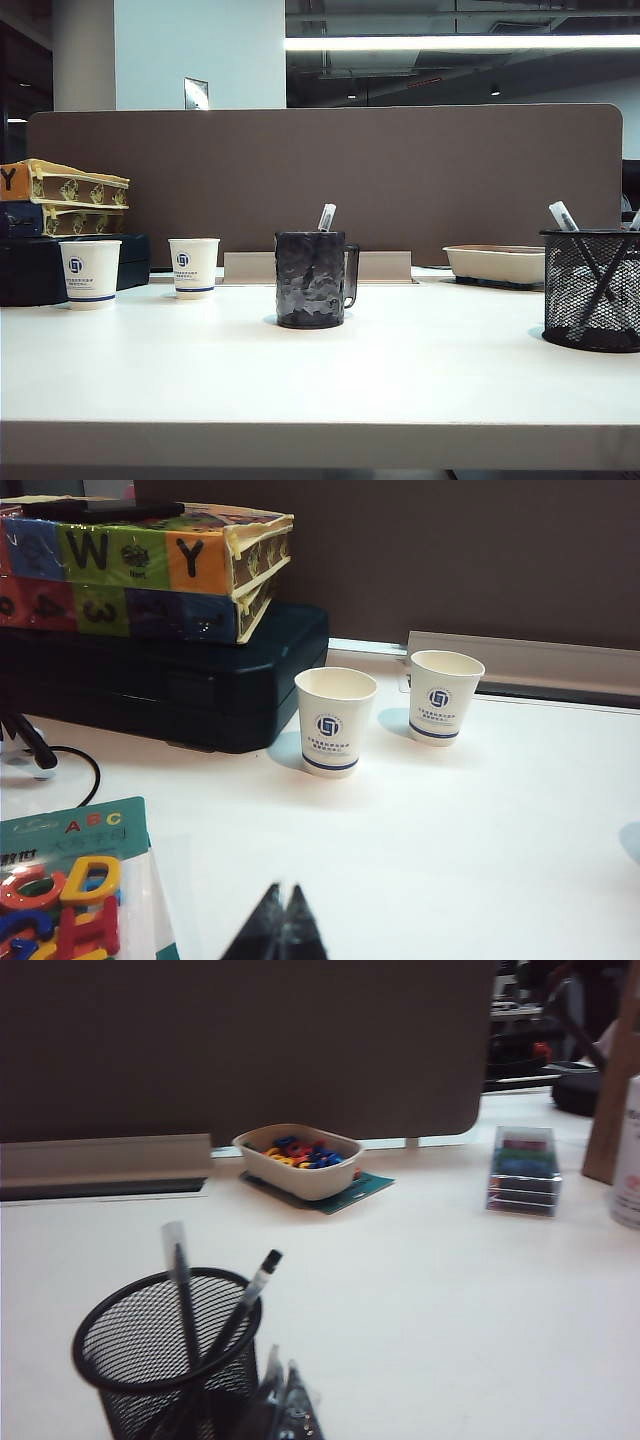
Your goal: Pick up one pen and put it in the pen container.
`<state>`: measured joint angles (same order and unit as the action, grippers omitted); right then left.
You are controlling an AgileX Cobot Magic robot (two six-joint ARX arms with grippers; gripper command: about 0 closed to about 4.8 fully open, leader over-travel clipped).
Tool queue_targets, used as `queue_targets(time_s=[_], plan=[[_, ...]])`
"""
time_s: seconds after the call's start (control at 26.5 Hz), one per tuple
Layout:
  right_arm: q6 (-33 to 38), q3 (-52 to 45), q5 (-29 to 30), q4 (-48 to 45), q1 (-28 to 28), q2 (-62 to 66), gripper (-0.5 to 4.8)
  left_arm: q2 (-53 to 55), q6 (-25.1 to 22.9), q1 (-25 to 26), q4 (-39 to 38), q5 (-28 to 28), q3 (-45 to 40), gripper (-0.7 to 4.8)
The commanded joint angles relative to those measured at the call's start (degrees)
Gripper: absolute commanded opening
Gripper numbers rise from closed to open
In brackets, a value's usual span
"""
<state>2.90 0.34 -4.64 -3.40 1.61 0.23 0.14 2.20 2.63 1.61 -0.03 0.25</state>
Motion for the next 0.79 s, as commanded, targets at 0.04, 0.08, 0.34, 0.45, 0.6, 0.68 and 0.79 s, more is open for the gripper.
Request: queue_targets(time_s=[0.04, 0.08, 0.34, 0.45, 0.6, 0.68, 0.79], plan=[[-0.2, -0.3, -1.8, -2.6, 0.0, -0.4, -0.01, 0.0, 0.0, 0.0, 0.6, 0.1, 0.2, -0.05], [-0.2, -0.3, -1.8, -3.1, 0.0, -0.4, -0.01, 0.0, 0.0, 0.0, 0.5, 0.1, 0.2, -0.05], [2.0, -0.3, -1.7, -4.6, 0.0, -0.4, -0.01, 0.0, 0.7, 0.0, -1.9, 0.5, 0.2, -0.05], [4.0, -0.3, -1.7, -4.6, 0.0, -0.4, -0.01, 0.0, 1.5, 0.0, -1.8, 3.0, 0.2, -0.05], [10.6, -0.1, -1.1, -5.2, 0.0, -0.4, -0.01, 0.0, 4.3, 0.0, 0.0, 7.0, 0.3, -0.05], [10.6, -0.1, 0.0, -6.4, 0.0, -0.4, -0.01, 0.0, 4.5, 0.0, 1.5, 7.2, 0.3, -0.05], [10.6, -0.1, 2.6, -8.2, 0.0, -0.4, -0.01, 0.0, 4.5, 0.0, 3.4, 7.2, 0.3, -0.05]])
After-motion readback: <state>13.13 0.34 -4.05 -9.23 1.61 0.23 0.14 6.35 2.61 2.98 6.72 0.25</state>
